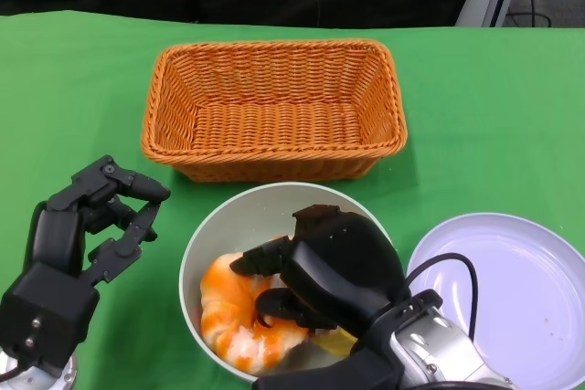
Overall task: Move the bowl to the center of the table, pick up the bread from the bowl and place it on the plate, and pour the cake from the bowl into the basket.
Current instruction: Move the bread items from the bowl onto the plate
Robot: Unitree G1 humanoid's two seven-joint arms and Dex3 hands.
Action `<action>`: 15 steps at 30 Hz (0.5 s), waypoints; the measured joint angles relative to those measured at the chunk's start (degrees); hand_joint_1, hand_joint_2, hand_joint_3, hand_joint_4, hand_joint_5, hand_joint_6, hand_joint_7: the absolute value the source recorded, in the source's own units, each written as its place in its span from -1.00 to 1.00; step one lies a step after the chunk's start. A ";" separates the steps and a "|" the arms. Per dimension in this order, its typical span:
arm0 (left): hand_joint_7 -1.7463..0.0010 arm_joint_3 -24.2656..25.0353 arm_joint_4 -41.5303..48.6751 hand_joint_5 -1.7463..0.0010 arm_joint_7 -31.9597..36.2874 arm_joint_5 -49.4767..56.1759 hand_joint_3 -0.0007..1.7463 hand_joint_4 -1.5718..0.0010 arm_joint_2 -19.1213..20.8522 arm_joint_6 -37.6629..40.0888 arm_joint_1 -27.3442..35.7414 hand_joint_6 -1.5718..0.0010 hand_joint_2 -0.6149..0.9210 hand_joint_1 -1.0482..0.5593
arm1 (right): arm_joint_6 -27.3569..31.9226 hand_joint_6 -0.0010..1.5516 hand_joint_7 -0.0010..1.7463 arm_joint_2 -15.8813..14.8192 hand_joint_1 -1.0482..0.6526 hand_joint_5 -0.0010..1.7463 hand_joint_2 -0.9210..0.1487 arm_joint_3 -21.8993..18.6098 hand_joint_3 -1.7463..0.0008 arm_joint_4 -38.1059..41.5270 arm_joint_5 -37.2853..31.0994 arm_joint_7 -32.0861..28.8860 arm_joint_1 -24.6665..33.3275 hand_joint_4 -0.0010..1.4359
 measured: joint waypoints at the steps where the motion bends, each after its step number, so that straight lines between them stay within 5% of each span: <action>1: -0.37 0.00 0.00 -0.66 0.00 0.00 -0.46 0.07 0.00 -0.01 0.00 0.08 0.91 0.09 | 0.37 0.45 -0.99 -0.05 -0.17 -0.02 -1.00 0.17 0.79 -0.24 -0.18 0.67 -0.05 0.32; 4: -0.37 0.00 0.01 -0.66 -0.01 -0.01 -0.46 0.07 0.00 -0.01 0.00 0.08 0.91 0.08 | 1.81 0.42 -1.00 -0.26 -0.18 -0.31 -1.00 0.90 0.80 -0.87 -1.48 3.12 -0.55 0.46; 10: -0.37 0.00 0.50 -0.67 -0.02 0.00 -0.46 0.06 0.01 -0.24 -0.04 0.08 0.92 0.08 | 3.97 0.26 -1.00 -0.29 -0.27 -0.49 -1.00 1.87 0.85 -1.57 -4.75 4.29 -0.93 0.43; 15: -0.37 -0.01 0.70 -0.69 -0.02 0.00 -0.47 0.07 0.00 -0.26 -0.05 0.07 0.91 0.07 | 8.27 0.08 -1.00 1.26 -0.37 -0.02 -1.00 3.90 0.90 -1.47 -10.30 1.08 0.39 -0.05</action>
